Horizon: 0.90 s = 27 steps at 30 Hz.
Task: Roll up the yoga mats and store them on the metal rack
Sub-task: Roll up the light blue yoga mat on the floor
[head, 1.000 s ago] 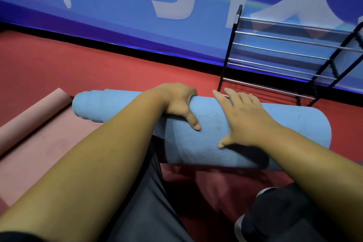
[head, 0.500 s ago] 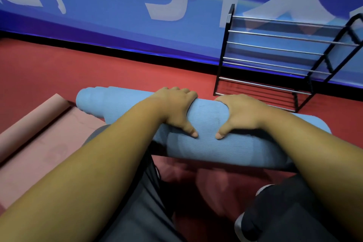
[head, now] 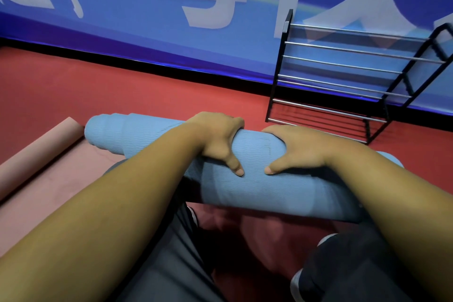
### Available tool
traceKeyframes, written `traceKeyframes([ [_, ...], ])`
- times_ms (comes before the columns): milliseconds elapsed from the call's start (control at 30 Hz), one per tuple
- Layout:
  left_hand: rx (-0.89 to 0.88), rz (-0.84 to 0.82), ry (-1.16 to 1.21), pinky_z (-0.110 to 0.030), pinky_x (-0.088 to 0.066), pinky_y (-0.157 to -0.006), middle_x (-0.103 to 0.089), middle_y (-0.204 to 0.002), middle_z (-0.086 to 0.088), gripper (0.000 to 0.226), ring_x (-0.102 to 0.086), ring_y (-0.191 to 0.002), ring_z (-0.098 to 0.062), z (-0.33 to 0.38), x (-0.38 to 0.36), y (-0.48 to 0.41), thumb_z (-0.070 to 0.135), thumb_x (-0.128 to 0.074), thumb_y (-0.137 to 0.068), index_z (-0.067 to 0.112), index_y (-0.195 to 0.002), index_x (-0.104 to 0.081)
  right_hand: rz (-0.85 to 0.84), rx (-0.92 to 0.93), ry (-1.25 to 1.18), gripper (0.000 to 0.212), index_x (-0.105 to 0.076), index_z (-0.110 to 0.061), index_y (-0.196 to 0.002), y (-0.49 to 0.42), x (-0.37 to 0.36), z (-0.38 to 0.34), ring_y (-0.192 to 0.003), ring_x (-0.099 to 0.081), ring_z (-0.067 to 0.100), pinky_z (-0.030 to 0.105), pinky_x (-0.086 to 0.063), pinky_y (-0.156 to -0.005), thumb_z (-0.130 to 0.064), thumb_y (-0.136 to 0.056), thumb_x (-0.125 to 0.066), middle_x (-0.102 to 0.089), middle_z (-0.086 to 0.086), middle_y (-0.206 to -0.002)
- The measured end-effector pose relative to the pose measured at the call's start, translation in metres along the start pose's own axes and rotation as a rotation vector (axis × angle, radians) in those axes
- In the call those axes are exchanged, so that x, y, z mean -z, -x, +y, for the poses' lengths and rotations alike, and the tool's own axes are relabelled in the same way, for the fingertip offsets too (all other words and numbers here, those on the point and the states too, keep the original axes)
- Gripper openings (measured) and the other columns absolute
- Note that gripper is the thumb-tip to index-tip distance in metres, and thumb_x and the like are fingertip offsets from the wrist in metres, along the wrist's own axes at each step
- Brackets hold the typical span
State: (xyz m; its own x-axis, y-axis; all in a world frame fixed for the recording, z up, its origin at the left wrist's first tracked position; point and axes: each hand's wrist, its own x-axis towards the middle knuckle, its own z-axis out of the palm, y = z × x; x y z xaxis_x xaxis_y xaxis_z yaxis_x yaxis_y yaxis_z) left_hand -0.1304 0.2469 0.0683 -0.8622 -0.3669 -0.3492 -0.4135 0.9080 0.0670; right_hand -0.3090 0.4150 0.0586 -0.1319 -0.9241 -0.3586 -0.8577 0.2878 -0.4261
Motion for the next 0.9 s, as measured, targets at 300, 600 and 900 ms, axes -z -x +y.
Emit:
traceKeyframes([
  [300,0.057,-0.117,0.38,-0.04,-0.06,-0.09,-0.074,-0.101,0.016,0.078,-0.07,-0.093,-0.009,-0.02,0.004,-0.009,0.072,-0.097,-0.045,0.037,-0.107,-0.065,0.195,-0.054,0.507,0.161,0.015,-0.037,-0.167,0.015,-0.025,-0.025,-0.158,-0.02,0.034,0.069,-0.01,-0.127,-0.097,-0.047,-0.074,-0.007,0.005,-0.176],
  [600,0.01,-0.148,0.414,-0.039,-0.059,-0.094,-0.073,-0.108,0.017,0.078,-0.07,-0.099,-0.01,-0.018,0.002,-0.012,0.072,-0.095,-0.052,0.038,-0.116,-0.066,0.258,-0.099,0.545,0.135,-0.022,-0.029,-0.159,0.009,-0.033,-0.029,-0.128,-0.051,0.035,0.059,-0.041,-0.108,-0.087,-0.051,-0.079,-0.048,-0.001,-0.146],
  [900,-0.033,0.01,-0.044,-0.052,-0.043,-0.11,-0.06,-0.142,0.005,0.101,-0.055,-0.127,-0.025,0.004,-0.008,-0.015,0.088,-0.072,-0.064,0.03,-0.144,-0.05,0.133,-0.076,0.279,0.116,-0.046,-0.043,-0.14,-0.01,-0.012,-0.006,-0.118,-0.059,0.023,0.044,-0.049,-0.097,-0.085,-0.039,-0.083,-0.059,-0.018,-0.136],
])
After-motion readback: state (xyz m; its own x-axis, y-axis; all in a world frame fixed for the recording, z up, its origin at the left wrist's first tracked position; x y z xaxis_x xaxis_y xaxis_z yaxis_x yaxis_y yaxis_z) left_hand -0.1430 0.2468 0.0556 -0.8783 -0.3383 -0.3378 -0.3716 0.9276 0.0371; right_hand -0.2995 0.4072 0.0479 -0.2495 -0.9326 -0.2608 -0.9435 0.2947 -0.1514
